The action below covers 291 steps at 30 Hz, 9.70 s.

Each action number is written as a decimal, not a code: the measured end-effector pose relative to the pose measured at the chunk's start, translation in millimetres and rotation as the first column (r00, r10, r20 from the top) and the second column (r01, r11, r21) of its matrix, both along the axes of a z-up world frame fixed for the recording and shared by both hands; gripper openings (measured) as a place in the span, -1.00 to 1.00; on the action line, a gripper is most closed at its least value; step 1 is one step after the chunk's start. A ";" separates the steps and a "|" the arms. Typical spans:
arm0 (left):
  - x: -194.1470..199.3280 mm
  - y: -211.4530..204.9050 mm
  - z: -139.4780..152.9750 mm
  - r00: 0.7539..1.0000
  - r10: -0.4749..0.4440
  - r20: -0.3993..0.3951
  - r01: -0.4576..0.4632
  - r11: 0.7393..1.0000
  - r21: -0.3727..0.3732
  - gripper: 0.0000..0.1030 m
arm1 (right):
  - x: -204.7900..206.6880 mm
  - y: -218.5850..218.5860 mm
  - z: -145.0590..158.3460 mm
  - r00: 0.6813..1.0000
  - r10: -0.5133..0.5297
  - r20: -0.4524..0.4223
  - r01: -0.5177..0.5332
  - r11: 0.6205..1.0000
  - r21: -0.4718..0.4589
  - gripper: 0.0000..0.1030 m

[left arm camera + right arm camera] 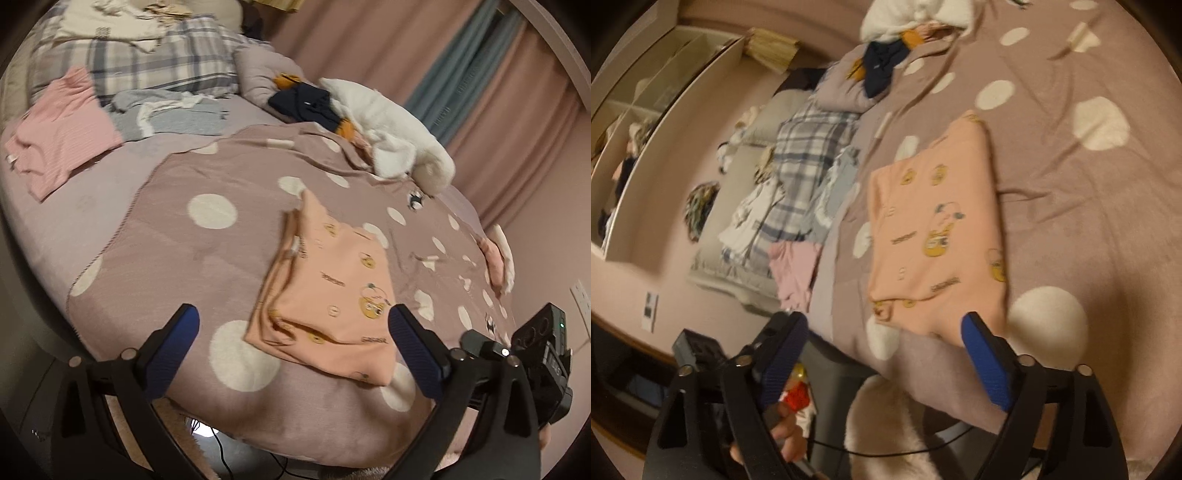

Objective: Fold small clothes

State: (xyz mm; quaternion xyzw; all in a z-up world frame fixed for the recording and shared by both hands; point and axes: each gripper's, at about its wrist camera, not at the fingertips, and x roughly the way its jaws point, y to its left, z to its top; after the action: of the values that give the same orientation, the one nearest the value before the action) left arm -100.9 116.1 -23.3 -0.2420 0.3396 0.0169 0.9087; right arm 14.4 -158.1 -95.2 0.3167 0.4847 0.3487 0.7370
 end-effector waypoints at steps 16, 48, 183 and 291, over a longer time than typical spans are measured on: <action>43.2 4.8 -29.6 0.996 -0.057 -0.073 0.056 0.998 -0.014 0.99 | 24.2 -16.7 -28.4 0.996 -0.045 -0.082 0.040 0.997 -0.063 0.72; 128.3 17.2 -93.0 0.903 -0.397 -0.163 0.239 0.780 -0.578 0.98 | 98.5 6.9 -68.5 0.980 0.017 -0.198 0.002 0.995 0.096 0.72; 144.6 -186.4 -14.4 0.975 -0.164 -0.148 0.194 0.957 0.217 0.87 | 81.6 -104.4 20.5 0.944 -0.205 0.259 0.298 0.868 -0.397 -0.08; 57.7 -183.1 10.3 0.963 -0.254 -0.092 0.269 0.916 0.296 0.99 | -32.3 -133.5 29.7 0.896 -0.391 0.210 0.443 0.757 -0.479 0.91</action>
State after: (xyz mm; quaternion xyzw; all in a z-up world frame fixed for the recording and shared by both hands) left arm -43.2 -67.0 -13.0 -0.0505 0.3854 -0.0462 0.9202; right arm -17.9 -291.6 -65.5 0.1903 0.4406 0.0478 0.8760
